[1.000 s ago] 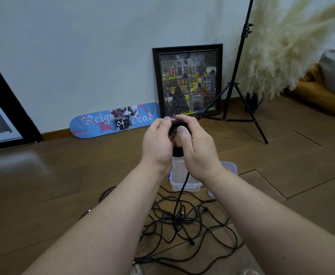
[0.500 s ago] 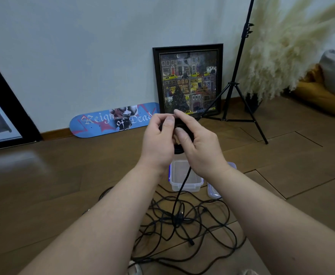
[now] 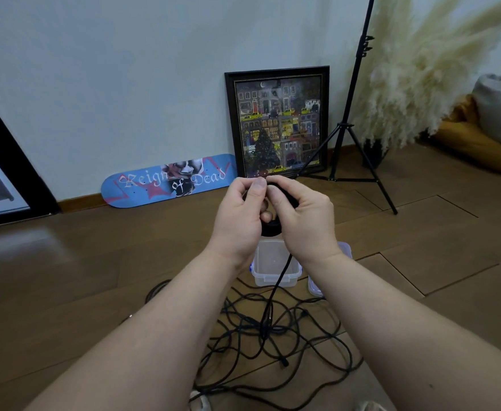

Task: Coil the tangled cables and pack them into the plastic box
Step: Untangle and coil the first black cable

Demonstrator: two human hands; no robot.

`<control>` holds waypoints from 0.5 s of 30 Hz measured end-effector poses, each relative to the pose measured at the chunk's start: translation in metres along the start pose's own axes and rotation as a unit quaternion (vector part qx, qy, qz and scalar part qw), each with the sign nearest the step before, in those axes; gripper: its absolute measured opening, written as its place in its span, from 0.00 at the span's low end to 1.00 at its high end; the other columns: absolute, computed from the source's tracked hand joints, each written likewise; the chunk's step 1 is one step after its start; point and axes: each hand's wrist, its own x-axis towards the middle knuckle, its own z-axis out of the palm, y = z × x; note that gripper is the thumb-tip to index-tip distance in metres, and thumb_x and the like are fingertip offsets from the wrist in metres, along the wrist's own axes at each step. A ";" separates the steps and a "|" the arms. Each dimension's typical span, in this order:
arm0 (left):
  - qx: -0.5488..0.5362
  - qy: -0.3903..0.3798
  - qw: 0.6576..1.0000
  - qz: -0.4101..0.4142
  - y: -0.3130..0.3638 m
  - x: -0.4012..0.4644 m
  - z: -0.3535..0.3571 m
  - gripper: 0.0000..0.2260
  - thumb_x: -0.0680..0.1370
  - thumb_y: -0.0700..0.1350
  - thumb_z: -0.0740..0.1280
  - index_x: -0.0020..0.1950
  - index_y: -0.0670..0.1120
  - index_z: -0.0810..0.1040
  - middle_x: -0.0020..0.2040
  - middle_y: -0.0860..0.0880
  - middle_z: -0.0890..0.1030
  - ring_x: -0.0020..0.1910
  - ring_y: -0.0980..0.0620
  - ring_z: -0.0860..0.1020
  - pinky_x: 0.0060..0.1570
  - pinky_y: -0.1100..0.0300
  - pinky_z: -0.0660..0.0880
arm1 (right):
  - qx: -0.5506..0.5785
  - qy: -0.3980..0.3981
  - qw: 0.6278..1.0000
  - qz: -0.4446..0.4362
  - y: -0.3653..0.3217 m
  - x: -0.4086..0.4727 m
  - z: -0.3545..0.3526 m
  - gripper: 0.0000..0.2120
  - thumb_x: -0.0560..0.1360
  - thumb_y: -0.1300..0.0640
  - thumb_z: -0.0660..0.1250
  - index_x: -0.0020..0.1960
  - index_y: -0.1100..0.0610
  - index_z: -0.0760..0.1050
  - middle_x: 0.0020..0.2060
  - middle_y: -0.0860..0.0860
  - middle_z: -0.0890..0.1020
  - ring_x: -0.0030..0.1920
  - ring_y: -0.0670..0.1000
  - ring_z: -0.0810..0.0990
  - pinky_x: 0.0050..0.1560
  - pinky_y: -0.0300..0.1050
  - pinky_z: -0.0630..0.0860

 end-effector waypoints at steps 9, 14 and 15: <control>-0.042 0.004 0.998 -0.038 0.001 -0.001 0.002 0.10 0.83 0.49 0.59 0.49 0.44 0.73 0.27 0.52 0.69 0.27 0.57 0.68 0.37 0.60 0.70 | 0.070 -0.015 0.996 0.053 -0.002 0.005 -0.003 0.07 0.76 0.59 0.70 0.53 0.57 0.84 0.42 0.49 0.85 0.43 0.44 0.82 0.47 0.40 0.79; 0.014 0.043 0.999 0.018 -0.001 0.004 0.000 0.09 0.83 0.45 0.60 0.45 0.46 0.74 0.26 0.56 0.69 0.25 0.60 0.64 0.27 0.66 0.63 | 0.064 -0.066 0.994 0.063 -0.003 0.004 -0.007 0.10 0.79 0.59 0.65 0.57 0.56 0.82 0.36 0.41 0.82 0.33 0.38 0.77 0.35 0.33 0.73; 0.030 0.054 0.997 0.035 -0.002 0.005 -0.002 0.08 0.83 0.44 0.61 0.44 0.46 0.74 0.27 0.57 0.69 0.25 0.60 0.64 0.26 0.67 0.63 | 0.074 -0.083 0.990 0.087 -0.004 0.005 -0.008 0.11 0.80 0.58 0.63 0.60 0.56 0.81 0.36 0.43 0.81 0.31 0.39 0.75 0.33 0.33 0.71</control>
